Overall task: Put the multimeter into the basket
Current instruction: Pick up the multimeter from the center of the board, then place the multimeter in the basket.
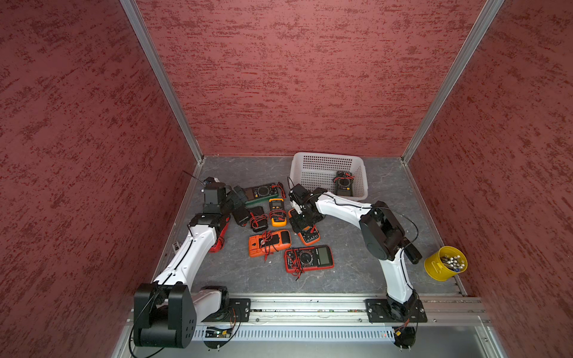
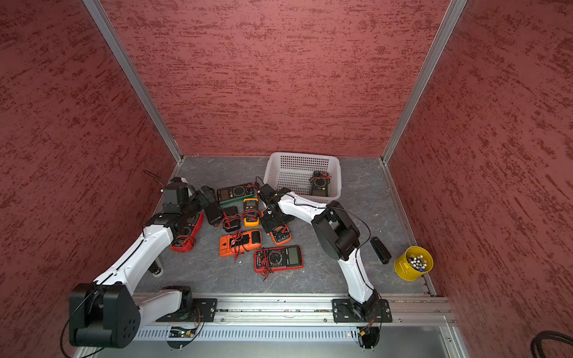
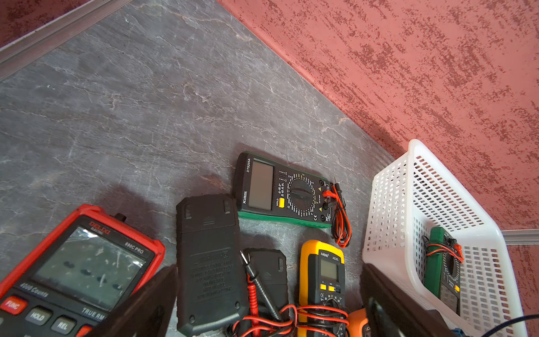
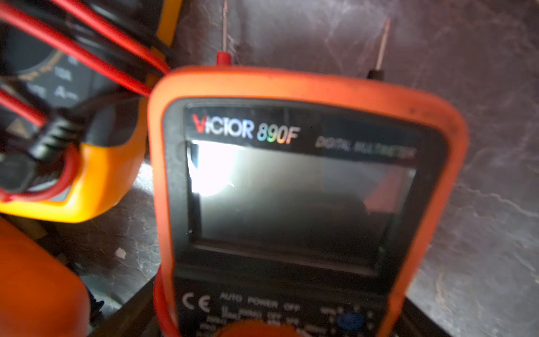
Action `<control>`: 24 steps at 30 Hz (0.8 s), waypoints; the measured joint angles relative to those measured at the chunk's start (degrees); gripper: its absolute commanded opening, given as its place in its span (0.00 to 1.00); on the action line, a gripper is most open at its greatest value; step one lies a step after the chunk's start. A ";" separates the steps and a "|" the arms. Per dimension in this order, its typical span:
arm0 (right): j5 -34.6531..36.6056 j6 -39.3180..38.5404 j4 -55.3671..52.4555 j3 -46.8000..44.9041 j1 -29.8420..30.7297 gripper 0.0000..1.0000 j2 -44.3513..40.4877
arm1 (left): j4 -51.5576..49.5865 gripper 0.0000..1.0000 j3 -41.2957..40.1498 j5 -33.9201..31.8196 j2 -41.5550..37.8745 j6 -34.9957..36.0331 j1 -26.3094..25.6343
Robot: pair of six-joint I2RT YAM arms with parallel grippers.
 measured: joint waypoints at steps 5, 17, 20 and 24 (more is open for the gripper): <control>1.55 1.29 -2.75 0.07 0.46 0.17 -1.46 | 0.00 1.00 0.00 -0.20 0.02 0.00 0.11; 2.10 4.59 -8.02 3.96 2.58 0.00 -14.12 | -0.61 1.00 0.00 -0.17 0.02 -0.94 0.94; 1.20 4.13 -8.48 5.27 3.43 0.00 -16.83 | -0.66 1.00 0.00 -0.17 0.02 -1.05 0.96; 0.85 3.21 -9.22 7.67 3.89 0.00 -19.69 | -0.63 1.00 0.00 -0.17 0.13 -1.07 0.96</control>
